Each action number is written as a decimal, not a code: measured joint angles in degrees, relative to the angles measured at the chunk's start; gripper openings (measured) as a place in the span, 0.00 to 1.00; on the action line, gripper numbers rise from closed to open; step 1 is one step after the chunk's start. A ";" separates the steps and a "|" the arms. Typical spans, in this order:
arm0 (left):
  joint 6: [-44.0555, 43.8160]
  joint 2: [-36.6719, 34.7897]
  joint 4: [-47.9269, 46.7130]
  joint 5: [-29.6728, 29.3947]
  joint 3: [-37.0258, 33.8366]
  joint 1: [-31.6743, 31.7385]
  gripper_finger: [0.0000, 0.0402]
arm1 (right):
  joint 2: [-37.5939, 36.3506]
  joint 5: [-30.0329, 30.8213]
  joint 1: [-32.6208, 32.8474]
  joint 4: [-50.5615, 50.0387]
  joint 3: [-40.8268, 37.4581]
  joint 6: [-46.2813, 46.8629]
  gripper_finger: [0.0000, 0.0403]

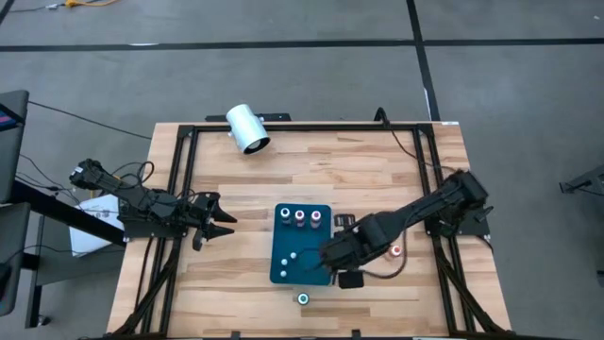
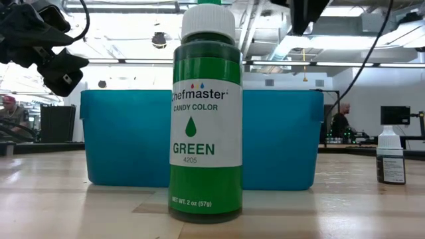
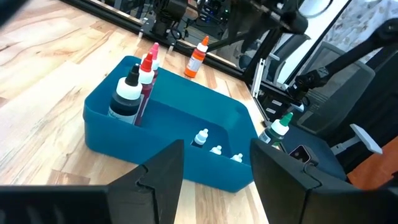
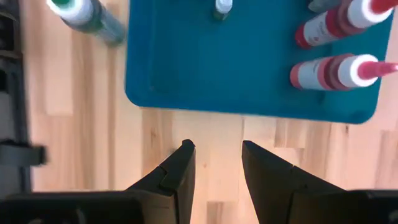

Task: Pick & Place food coloring
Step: Put the small brown food coloring bottle into the blue bin

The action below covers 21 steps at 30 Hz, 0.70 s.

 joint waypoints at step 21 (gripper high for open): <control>-5.14 0.00 -0.52 -0.04 0.00 0.01 0.43 | -8.74 -0.39 9.29 14.08 -20.67 5.40 0.30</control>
